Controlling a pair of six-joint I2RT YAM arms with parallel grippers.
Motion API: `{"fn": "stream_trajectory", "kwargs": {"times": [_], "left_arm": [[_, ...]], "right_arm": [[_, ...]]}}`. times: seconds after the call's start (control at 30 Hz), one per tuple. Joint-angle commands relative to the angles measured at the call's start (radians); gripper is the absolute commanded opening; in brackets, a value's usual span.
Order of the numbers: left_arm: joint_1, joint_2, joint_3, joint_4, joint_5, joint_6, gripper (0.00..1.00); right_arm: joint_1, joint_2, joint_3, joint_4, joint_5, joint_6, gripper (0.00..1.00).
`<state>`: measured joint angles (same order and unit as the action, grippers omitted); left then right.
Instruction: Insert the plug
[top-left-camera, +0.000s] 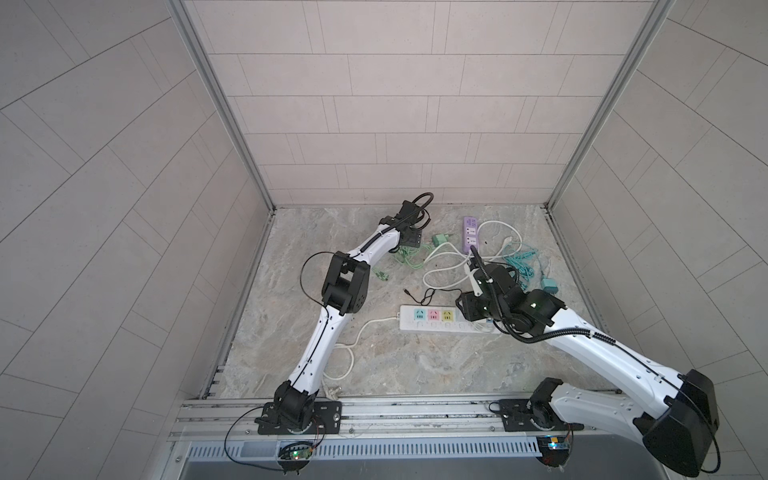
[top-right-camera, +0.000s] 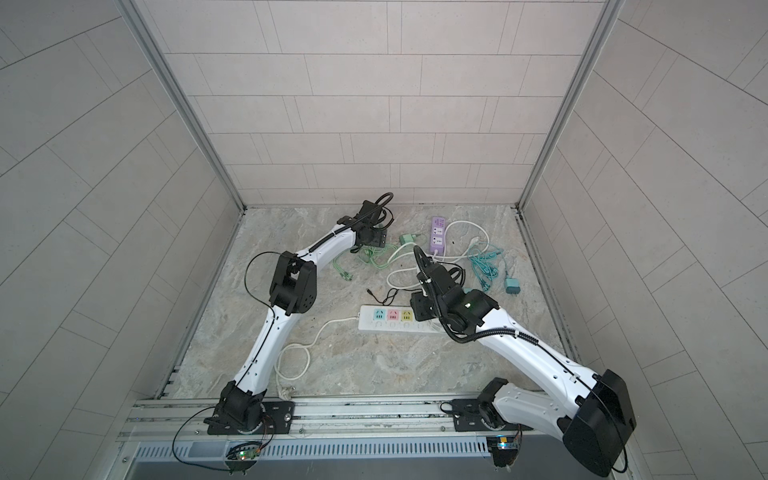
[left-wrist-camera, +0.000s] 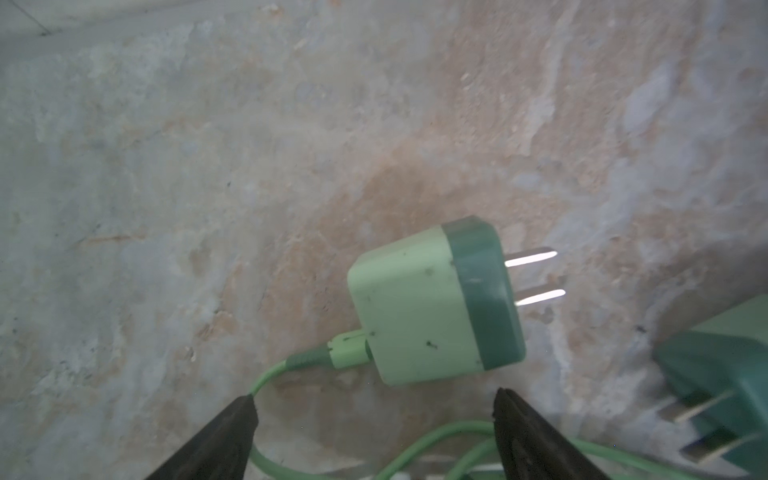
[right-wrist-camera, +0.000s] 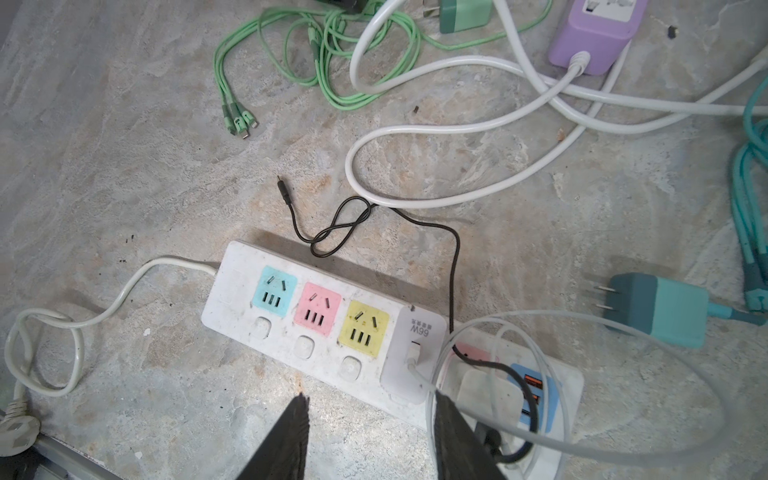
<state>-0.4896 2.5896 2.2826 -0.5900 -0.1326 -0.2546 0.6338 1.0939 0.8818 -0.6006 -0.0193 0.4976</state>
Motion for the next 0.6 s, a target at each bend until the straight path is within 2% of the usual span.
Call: {"fn": "stream_trajectory", "kwargs": {"times": [0.0,0.23,0.57], "left_arm": [[0.013,-0.055,-0.104,-0.071,-0.013,0.009,0.92],[0.046,-0.187,-0.298,-0.095,-0.021,0.0,0.9],[0.116,-0.517,-0.868,0.107,-0.064,-0.057,0.9]], "right_arm": [[-0.003,-0.008,0.002,0.004,-0.005,0.001,0.48],[-0.003,-0.007,0.003,0.009,-0.013,0.004,0.48],[-0.002,0.032,0.025,0.025,-0.024,-0.009,0.48]]}}
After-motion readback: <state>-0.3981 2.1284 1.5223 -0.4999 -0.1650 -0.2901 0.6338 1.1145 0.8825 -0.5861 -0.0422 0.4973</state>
